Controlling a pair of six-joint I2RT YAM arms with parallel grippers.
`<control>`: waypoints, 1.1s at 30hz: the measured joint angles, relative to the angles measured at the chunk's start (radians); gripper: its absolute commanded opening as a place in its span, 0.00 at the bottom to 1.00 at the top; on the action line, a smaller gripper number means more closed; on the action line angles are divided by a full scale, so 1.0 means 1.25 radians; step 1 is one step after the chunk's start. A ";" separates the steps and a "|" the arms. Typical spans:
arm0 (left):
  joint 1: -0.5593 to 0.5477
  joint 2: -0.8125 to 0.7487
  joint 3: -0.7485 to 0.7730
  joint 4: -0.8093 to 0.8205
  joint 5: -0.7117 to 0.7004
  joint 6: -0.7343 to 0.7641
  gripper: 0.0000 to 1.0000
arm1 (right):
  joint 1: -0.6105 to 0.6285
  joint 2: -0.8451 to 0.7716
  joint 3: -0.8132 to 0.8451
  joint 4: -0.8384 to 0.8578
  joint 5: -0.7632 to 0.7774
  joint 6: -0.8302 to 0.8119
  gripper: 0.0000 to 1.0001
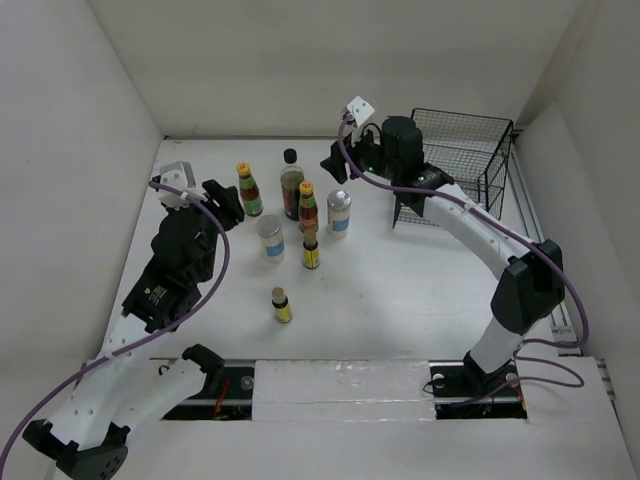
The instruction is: Organize the condiment bottles
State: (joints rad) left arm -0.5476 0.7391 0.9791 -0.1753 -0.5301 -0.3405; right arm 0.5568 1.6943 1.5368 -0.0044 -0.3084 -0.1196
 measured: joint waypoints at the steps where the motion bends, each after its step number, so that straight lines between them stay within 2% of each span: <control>1: 0.000 0.004 -0.001 0.005 0.002 0.000 0.50 | 0.000 0.000 -0.001 -0.010 -0.002 -0.001 0.68; 4: 0.000 0.015 -0.002 0.006 0.005 -0.001 0.55 | 0.002 0.002 -0.006 -0.029 -0.012 -0.006 0.72; 8: 0.000 0.030 -0.005 0.005 0.013 -0.001 0.55 | 0.015 0.017 -0.011 -0.052 -0.033 -0.016 0.77; 22: 0.000 0.029 -0.014 0.015 0.021 -0.001 0.56 | 0.054 0.179 0.011 -0.084 -0.091 -0.024 0.73; 33: 0.000 0.030 -0.014 0.017 0.024 -0.001 0.56 | 0.053 0.197 0.027 -0.048 -0.086 -0.017 0.69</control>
State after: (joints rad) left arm -0.5476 0.7765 0.9615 -0.1543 -0.5003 -0.3412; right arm 0.6231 1.9400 1.5707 -0.0639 -0.4164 -0.1406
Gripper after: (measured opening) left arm 0.556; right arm 0.710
